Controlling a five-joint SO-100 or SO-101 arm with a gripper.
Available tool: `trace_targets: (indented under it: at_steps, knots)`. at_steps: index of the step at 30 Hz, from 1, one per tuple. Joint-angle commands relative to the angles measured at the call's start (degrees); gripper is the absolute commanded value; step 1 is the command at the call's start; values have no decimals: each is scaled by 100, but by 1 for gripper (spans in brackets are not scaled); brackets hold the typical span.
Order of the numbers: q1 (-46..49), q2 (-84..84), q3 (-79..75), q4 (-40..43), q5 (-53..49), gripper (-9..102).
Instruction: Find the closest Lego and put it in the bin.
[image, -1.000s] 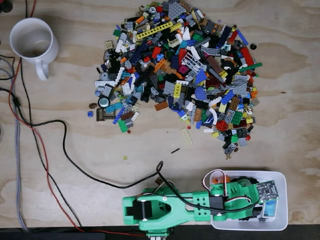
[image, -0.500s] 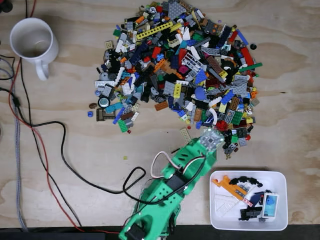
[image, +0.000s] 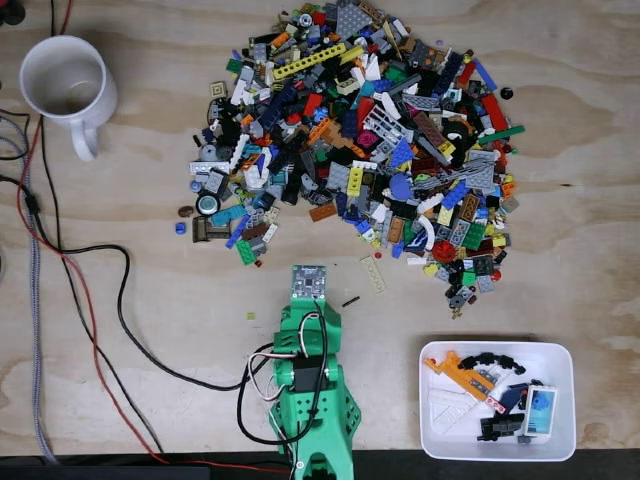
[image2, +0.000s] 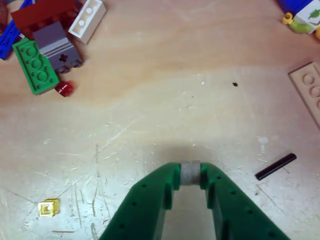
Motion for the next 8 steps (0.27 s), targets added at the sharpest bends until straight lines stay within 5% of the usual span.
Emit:
trace_targets:
  at_steps: [1, 8]
  knots:
    - [-185, 9, 352, -35, 62, 0]
    - [-149, 0, 325, -132, 141, 0]
